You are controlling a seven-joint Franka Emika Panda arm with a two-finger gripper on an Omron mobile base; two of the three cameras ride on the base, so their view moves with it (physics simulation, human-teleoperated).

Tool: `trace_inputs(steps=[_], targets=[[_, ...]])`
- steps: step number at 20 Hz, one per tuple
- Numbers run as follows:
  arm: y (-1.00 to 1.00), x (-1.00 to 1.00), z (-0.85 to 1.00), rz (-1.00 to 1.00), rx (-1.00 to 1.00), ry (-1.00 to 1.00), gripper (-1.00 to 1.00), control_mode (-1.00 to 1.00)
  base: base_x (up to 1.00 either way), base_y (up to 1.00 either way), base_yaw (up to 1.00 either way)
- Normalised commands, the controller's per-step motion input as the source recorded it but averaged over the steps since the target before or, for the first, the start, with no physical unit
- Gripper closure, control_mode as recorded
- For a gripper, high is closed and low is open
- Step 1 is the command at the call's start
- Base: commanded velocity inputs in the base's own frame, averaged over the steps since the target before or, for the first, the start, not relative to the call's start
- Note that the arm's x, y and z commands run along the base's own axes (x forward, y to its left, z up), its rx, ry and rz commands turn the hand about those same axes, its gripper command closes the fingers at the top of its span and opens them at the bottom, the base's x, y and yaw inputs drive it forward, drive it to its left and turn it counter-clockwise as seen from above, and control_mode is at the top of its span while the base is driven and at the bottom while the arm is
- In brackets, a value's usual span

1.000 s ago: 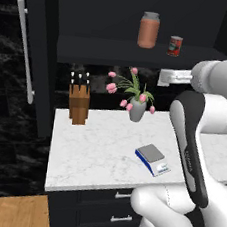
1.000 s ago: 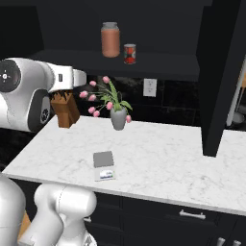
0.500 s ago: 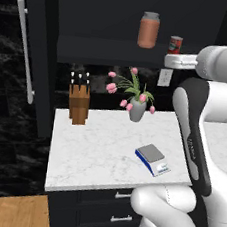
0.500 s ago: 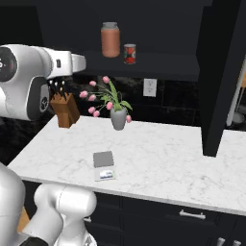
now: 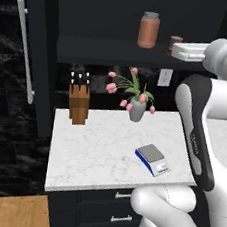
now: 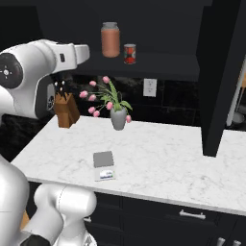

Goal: Pick the canned food and place it on the digital scale for weighing, and close the cabinet.

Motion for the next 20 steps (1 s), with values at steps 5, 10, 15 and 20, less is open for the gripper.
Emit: trace_inputs(steps=[5, 10, 15, 20], targets=[[-0.05, 0.25, 0.32, 0.0, 0.0, 0.09, -1.0, -1.0, 0.0, 0.0, 0.0], [-0.02, 0.2, 0.11, 0.0, 0.0, 0.05, -1.0, -1.0, 0.0, 0.0, 0.0], [0.0, 0.34, -0.01, 0.0, 0.0, 0.0, -1.0, -1.0, 0.0, 0.0, 0.0], [0.0, 0.53, 0.0, 0.0, 0.0, 0.0, -1.0, -1.0, 0.0, 0.0, 0.0]])
